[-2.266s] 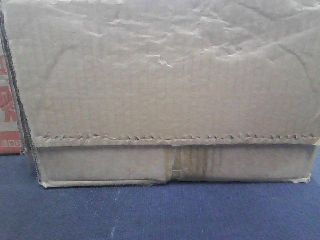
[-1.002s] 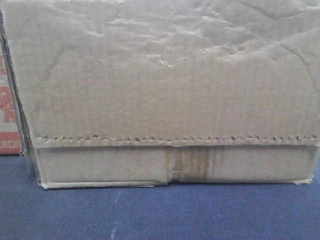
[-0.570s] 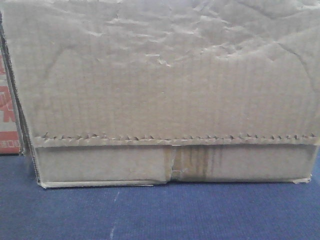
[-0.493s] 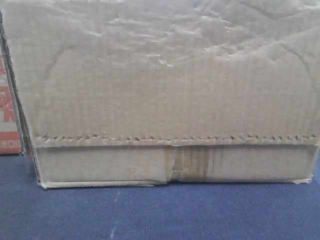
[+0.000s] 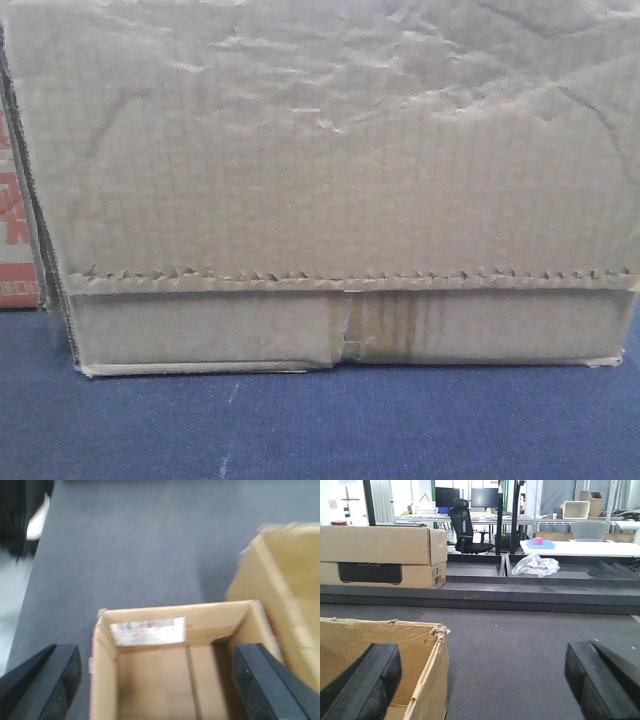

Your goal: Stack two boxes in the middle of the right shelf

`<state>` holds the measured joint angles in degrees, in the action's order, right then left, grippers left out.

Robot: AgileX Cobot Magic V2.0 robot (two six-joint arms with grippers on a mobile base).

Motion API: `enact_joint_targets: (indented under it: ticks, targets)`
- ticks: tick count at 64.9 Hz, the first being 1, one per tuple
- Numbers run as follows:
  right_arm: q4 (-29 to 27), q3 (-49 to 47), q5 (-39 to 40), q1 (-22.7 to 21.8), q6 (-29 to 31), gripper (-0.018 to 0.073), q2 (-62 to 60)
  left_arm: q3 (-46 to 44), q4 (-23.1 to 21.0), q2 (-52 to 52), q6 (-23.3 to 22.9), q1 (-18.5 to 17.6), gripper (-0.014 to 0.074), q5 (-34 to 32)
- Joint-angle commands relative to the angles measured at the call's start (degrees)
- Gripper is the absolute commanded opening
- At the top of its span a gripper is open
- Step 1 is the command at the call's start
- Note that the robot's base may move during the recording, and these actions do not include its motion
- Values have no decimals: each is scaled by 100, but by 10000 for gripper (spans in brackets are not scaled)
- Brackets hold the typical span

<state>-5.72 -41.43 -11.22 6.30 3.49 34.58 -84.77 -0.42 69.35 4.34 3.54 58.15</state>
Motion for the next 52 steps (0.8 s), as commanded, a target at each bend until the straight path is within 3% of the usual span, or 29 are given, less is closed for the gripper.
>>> enact_joint_targets:
  ticks: [1,7,14,52]
  targets:
    - [80,-32,137,42,9,570,34,-361,-192,434,359,393,518,369]
    - [80,-32,137,42,9,570,34,-415,-433,822,847,853,518,465]
    - [80,-32,137,42,9,570,34,-403,-448,1223,1142,1056,518,590]
    - [80,-32,41,40,9,570,34,-395,-427,2908,1217,1056,515,634]
